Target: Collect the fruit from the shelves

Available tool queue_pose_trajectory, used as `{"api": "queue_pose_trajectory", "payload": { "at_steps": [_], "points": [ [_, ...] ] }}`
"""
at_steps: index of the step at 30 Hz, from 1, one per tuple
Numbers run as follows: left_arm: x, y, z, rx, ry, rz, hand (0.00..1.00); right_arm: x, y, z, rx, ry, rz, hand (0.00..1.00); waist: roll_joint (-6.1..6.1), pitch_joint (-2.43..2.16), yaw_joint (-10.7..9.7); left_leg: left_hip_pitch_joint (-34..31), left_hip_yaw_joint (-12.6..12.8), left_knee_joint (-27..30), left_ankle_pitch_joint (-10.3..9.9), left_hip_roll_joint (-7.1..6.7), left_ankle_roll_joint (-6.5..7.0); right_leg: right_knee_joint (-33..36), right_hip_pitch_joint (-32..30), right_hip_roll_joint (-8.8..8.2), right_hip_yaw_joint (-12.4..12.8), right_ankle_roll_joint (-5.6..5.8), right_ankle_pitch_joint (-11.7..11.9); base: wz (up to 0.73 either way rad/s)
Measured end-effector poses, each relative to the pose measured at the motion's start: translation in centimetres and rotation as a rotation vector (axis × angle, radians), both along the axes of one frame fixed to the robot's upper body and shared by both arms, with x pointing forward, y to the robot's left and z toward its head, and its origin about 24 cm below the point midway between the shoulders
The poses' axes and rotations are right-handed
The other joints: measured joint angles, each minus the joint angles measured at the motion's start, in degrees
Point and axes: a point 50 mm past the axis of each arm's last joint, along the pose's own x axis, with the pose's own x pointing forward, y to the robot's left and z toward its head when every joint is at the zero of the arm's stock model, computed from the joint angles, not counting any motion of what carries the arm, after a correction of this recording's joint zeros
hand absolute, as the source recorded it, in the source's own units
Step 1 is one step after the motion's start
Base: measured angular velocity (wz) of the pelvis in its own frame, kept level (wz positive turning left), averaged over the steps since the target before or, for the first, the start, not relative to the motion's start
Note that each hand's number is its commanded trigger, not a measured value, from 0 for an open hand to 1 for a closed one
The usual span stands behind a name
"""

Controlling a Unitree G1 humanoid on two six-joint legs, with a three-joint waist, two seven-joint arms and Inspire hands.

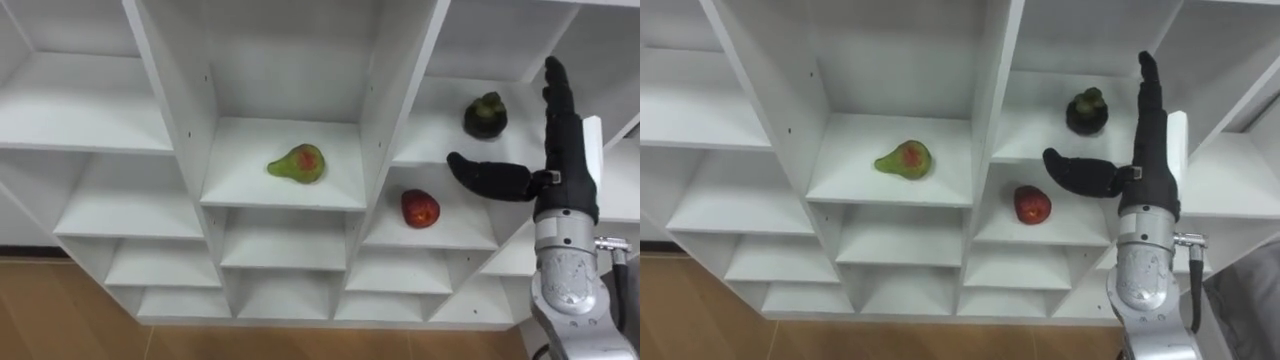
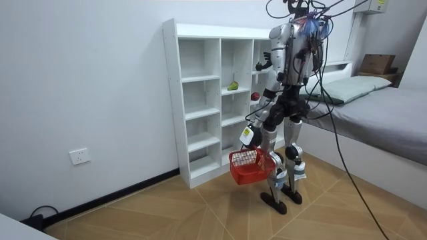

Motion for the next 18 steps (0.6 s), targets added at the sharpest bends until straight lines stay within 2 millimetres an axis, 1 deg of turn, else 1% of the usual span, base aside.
{"api": "queue_pose_trajectory", "payload": {
  "at_steps": [4, 8, 15, 17, 18],
  "points": [
    [-0.02, 0.04, 0.01, 0.004, 0.002, 0.0, 1.0, 0.01, -0.31, 0.14, 0.0, -0.006, -0.013, 0.0, 0.42, -0.18, 0.0, 0.1, 0.0, 0.0, 0.0, 0.0, 0.0, 0.0, 0.3, 0.0, 0.0, 0.0, 0.0, 0.0],
    [-0.23, 0.09, 0.02, 0.006, 0.009, 0.005, 1.0, -0.01, -0.81, 0.28, 0.0, -0.011, -0.033, 0.0, 0.78, -0.09, 0.0, 0.7, 0.0, 0.0, 0.0, 0.0, 0.0, -0.1, 0.6, 0.01, 0.0, 0.0, 0.0, 0.0],
    [-0.06, 0.19, 0.06, 0.008, 0.014, -0.015, 1.0, 0.04, -0.8, 0.12, 0.006, -0.001, -0.023, 0.0, 0.76, -0.08, 0.0, 0.8, 0.0, -0.1, 0.0, 0.0, 0.0, -0.1, 0.8, 0.0, -0.1, 0.0, 0.0, 0.0],
    [-0.1, 0.2, 0.11, 0.009, 0.014, -0.02, 1.0, 0.49, -0.86, 0.09, 0.01, 0.005, -0.028, 0.0, 0.59, -0.09, -0.1, 0.6, -0.2, -0.2, 0.0, -0.01, 0.0, 0.0, 0.8, 0.0, -0.3, 0.0, 0.0, 0.02],
    [-0.06, 0.19, 0.11, 0.006, 0.014, -0.02, 1.0, 0.82, -0.93, 0.19, 0.041, 0.001, -0.03, 0.0, 0.54, -0.09, -0.1, 0.6, -0.2, -0.2, 0.0, 0.0, 0.0, -0.1, 0.7, 0.0, -0.6, 0.0, 0.0, 0.0]
  ]
}}
